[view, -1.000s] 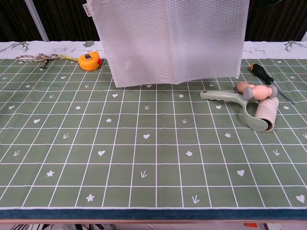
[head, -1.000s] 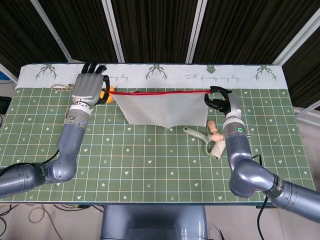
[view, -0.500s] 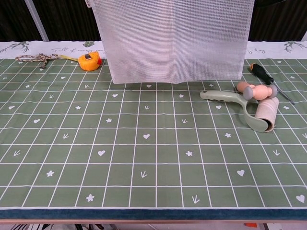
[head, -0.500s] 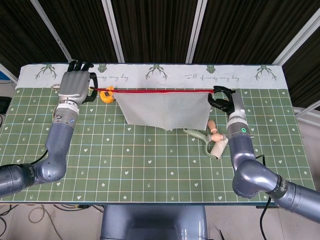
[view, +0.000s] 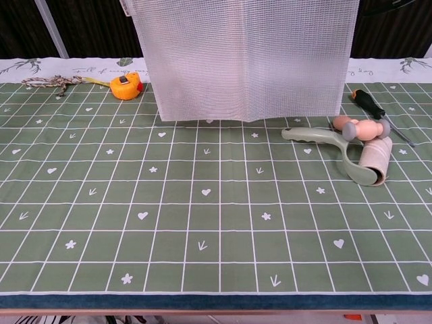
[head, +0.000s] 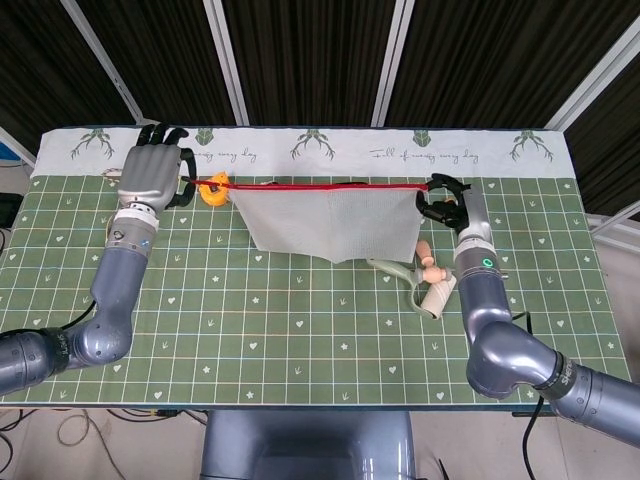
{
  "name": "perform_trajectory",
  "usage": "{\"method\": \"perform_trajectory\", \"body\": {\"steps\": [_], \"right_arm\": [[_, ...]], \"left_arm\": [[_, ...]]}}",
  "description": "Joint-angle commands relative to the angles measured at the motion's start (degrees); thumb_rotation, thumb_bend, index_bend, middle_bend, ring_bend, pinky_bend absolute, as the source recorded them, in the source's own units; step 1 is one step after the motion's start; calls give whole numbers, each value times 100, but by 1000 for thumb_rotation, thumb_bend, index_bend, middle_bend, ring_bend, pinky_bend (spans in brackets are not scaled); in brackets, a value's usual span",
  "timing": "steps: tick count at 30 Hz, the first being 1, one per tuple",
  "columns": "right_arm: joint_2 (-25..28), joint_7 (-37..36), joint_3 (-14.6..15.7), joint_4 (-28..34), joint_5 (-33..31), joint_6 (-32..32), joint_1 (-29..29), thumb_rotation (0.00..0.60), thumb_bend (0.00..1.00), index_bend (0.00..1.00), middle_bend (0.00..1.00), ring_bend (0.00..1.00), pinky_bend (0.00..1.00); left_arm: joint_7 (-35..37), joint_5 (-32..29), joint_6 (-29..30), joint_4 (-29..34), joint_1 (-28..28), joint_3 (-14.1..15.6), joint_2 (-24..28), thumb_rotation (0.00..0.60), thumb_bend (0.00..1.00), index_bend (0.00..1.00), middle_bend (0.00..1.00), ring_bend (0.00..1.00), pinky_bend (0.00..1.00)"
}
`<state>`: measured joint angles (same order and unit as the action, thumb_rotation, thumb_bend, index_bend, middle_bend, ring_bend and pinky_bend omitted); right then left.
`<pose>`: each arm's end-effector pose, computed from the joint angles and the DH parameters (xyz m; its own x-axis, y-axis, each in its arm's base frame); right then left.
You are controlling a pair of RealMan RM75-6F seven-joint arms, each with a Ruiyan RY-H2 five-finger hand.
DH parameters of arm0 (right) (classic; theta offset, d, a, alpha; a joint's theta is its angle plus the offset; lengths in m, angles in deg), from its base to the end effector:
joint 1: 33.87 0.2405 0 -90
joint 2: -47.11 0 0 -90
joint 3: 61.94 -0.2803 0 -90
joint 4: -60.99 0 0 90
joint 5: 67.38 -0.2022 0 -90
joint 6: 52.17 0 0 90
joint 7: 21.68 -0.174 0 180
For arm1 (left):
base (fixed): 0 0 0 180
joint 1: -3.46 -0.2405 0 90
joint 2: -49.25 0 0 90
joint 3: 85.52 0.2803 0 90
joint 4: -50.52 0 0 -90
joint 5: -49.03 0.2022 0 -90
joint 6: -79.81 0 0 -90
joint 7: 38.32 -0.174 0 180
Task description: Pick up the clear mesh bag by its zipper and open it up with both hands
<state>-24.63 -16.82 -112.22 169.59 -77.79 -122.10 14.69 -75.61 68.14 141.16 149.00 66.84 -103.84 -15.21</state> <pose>-0.1053 -0.4388 0.1466 -0.7274 0.0558 0.6839 -0.6098 0.4044 -0.6816 -0.0789 0.4764 0.1587 0.4627 0.0867 0.8823 0.8864 -0.0638 -0.4585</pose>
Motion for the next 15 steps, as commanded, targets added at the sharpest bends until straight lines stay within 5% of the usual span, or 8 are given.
{"method": "perform_trajectory", "body": {"steps": [1, 6, 15], "right_arm": [[36, 114, 96, 48, 61, 82, 9, 600, 311, 81, 6, 0, 214], [161, 306, 235, 113, 138, 210, 31, 600, 206, 0, 0, 0, 212], [411, 360, 405, 357, 193, 191, -99, 600, 188, 0, 0, 0, 211]], "left_arm": [[7, -36, -13, 24, -6, -2, 6, 600, 241, 351, 63, 0, 0], [168, 15, 32, 86, -58, -65, 1, 600, 130, 199, 44, 0, 0], [390, 247, 147, 382, -260, -49, 121, 600, 130, 180, 43, 0, 0]]}}
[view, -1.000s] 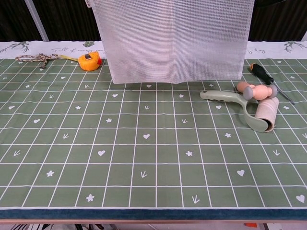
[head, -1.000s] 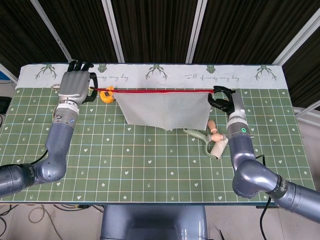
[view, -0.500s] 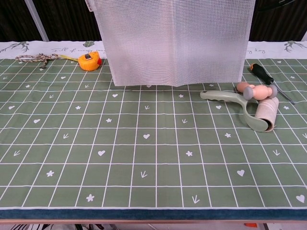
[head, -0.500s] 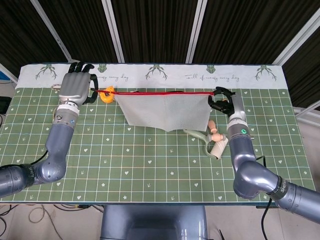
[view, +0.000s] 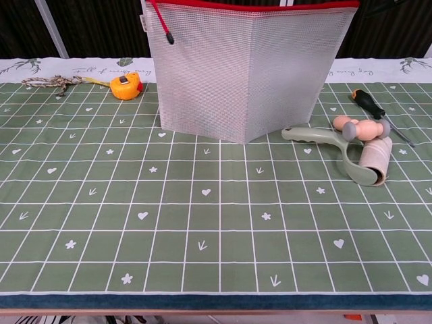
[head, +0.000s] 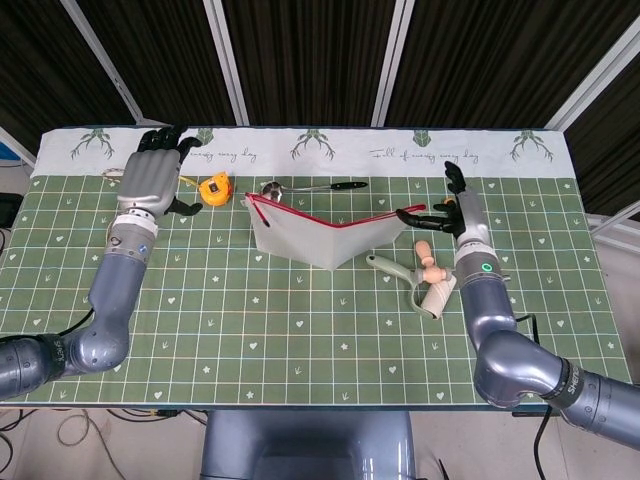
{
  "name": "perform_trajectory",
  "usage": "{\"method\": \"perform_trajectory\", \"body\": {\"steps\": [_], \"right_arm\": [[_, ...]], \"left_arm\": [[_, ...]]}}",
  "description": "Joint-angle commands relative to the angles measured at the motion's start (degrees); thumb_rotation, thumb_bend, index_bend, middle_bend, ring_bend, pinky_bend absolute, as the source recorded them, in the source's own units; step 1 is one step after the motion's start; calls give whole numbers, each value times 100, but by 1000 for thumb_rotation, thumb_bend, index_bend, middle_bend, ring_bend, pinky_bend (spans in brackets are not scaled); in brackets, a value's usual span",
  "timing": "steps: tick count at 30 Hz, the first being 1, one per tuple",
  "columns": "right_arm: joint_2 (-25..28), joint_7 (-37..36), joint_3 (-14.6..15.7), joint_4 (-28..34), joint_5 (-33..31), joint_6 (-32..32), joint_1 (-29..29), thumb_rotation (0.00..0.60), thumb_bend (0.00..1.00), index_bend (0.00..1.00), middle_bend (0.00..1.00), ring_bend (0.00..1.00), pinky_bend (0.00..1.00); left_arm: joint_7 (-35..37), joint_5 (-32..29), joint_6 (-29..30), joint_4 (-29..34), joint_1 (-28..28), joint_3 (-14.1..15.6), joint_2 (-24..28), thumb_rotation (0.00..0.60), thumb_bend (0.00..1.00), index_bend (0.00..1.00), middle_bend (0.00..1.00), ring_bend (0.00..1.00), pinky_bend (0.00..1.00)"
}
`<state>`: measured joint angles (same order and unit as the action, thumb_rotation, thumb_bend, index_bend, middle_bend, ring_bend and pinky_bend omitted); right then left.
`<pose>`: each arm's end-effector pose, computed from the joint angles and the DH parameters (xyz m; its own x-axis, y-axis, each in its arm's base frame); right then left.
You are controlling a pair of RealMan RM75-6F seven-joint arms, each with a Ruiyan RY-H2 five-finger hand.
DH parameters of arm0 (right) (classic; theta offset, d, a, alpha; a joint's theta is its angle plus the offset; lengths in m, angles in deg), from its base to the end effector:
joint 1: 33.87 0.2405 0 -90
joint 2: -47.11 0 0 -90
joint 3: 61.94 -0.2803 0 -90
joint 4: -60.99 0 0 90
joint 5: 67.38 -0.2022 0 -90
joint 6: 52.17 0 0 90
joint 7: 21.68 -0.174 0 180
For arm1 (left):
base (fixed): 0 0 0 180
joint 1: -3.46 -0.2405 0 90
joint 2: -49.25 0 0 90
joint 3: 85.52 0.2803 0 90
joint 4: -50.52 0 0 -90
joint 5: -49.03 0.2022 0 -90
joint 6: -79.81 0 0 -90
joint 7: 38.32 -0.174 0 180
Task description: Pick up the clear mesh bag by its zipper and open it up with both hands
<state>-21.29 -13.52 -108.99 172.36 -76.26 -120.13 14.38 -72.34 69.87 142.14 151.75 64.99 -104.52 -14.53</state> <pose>-0.1058 -0.4307 0.1509 -0.6444 -0.0233 0.7643 -0.7105 0.3879 -0.5871 -0.0808 0.4664 0.1592 0.4052 0.0912 0.9097 0.9138 -0.0716 -0.3998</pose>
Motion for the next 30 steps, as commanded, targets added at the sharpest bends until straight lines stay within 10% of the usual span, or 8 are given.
{"method": "perform_trajectory", "body": {"steps": [1, 16, 30], "right_arm": [[116, 44, 130, 124, 79, -15, -108, 600, 188, 0, 0, 0, 211], [1023, -319, 1070, 1094, 1645, -5, -1487, 600, 189, 0, 0, 0, 211], [1337, -296, 3243, 619, 5786, -272, -3140, 600, 179, 0, 0, 0, 211]], "left_arm": [[99, 117, 71, 164, -116, 28, 75, 600, 130, 180, 43, 0, 0], [970, 1760, 561, 1165, -1324, 659, 522, 600, 131, 180, 42, 0, 0], [2066, 4389, 1505, 1017, -3116, 1864, 503, 600, 131, 137, 15, 0, 0]]}}
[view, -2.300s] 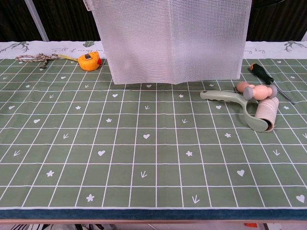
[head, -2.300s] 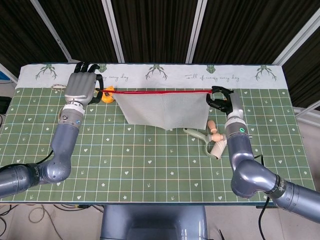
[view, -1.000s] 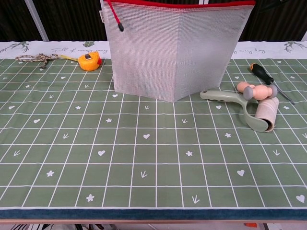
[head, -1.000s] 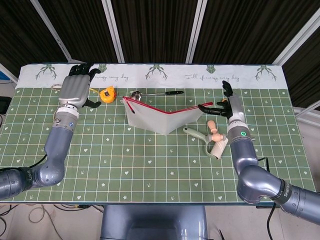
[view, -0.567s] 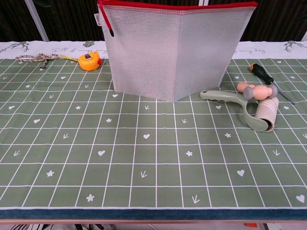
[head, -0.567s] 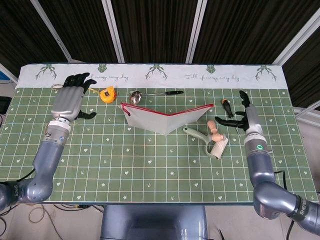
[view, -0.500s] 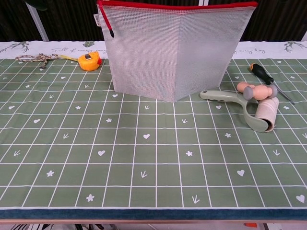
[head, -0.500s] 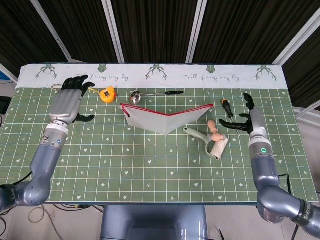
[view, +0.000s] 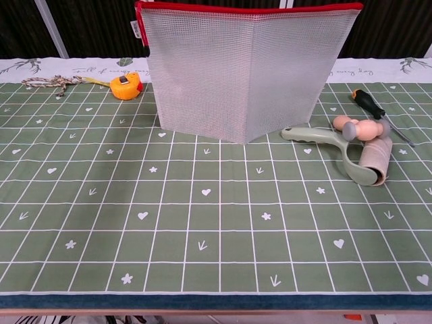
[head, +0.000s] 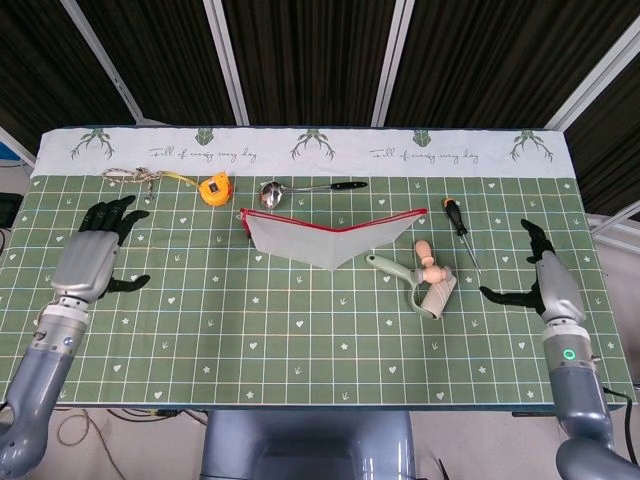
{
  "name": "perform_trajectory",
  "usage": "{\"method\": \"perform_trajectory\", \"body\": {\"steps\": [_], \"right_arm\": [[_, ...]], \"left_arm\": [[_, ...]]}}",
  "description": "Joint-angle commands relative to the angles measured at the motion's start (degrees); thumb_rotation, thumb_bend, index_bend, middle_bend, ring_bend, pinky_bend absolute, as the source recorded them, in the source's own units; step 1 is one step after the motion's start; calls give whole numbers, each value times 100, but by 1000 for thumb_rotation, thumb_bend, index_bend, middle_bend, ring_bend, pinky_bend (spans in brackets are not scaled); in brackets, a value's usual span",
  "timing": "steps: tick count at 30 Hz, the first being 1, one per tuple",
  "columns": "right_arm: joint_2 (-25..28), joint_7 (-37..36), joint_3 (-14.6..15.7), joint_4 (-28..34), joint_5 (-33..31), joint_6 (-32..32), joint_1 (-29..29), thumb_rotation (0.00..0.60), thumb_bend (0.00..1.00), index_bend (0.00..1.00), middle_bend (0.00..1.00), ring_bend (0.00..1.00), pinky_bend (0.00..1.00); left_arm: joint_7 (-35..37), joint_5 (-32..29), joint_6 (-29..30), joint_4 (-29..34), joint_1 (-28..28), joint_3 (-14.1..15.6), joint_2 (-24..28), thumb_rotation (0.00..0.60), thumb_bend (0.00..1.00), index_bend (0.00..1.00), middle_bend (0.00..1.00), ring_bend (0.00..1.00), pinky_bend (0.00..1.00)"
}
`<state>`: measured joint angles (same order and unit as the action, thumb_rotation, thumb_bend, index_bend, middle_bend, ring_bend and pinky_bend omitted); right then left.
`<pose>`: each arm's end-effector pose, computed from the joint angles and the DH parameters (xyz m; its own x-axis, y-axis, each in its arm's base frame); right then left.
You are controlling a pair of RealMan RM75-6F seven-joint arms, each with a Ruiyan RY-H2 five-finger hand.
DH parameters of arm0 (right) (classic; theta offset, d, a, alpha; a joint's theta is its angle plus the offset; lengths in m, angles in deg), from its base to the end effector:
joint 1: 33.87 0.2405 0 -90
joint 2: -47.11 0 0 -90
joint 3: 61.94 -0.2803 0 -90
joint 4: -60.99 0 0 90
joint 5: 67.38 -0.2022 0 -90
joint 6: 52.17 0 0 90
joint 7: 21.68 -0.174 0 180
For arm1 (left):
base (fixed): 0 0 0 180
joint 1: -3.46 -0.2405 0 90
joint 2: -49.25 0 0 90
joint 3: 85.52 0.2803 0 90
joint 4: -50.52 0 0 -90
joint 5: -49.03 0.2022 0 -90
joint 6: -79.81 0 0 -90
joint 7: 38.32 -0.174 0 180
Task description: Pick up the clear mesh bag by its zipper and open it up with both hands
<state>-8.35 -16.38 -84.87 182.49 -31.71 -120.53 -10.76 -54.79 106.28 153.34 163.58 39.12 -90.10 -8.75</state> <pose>-0.2354 -0.3202 0.1899 -0.1445 -0.0710 0.9870 -0.9526 0.2800 -0.1193 -0.1982 0.3406 0.1648 0.3823 0.1077 0.9177 0.9216 -0.1159 -0.3703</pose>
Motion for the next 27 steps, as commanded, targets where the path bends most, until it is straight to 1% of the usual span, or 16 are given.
{"method": "perform_trajectory", "body": {"steps": [1, 5, 9, 13, 15, 18, 20, 22, 27], "right_arm": [[31, 21, 952, -505, 1586, -307, -702, 600, 177, 0, 0, 0, 211], [-45, 150, 1382, -1053, 2643, -736, -1004, 600, 172, 0, 0, 0, 208], [-120, 176, 1617, -1474, 3342, -1136, -1223, 600, 163, 0, 0, 0, 206], [-252, 181, 1953, -2102, 4101, -1687, -1573, 600, 154, 0, 0, 0, 199], [-387, 151, 2067, -2496, 4385, -1922, -1715, 600, 152, 0, 0, 0, 196], [-448, 52, 2114, -2721, 4549, -2067, -1813, 600, 151, 0, 0, 0, 194], [-512, -27, 2112, -2858, 4633, -2164, -1873, 600, 151, 0, 0, 0, 194], [-556, -112, 2079, -2867, 4599, -2150, -1892, 600, 151, 0, 0, 0, 194], [-598, -187, 1968, -2832, 4448, -2100, -1928, 600, 151, 0, 0, 0, 194]], "left_arm": [[344, 911, 453, -211, -625, 495, -84, 600, 131, 128, 10, 0, 0], [383, 1637, 843, -466, -1053, 801, -184, 600, 127, 70, 0, 0, 0], [397, 2125, 1233, -730, -1408, 1000, -353, 600, 119, 14, 0, 0, 0], [466, 2588, 1650, -1133, -1892, 1303, -614, 600, 111, 0, 0, 0, 0], [531, 2752, 1830, -1395, -2111, 1381, -770, 600, 107, 0, 0, 0, 0], [576, 2864, 1964, -1692, -2316, 1436, -906, 600, 102, 0, 0, 0, 0], [579, 2967, 2074, -1884, -2406, 1372, -972, 600, 102, 0, 0, 0, 0], [595, 2995, 2092, -2018, -2448, 1302, -1029, 600, 102, 0, 0, 0, 0], [645, 2915, 1925, -2027, -2500, 1161, -1039, 600, 101, 0, 0, 0, 0]]}}
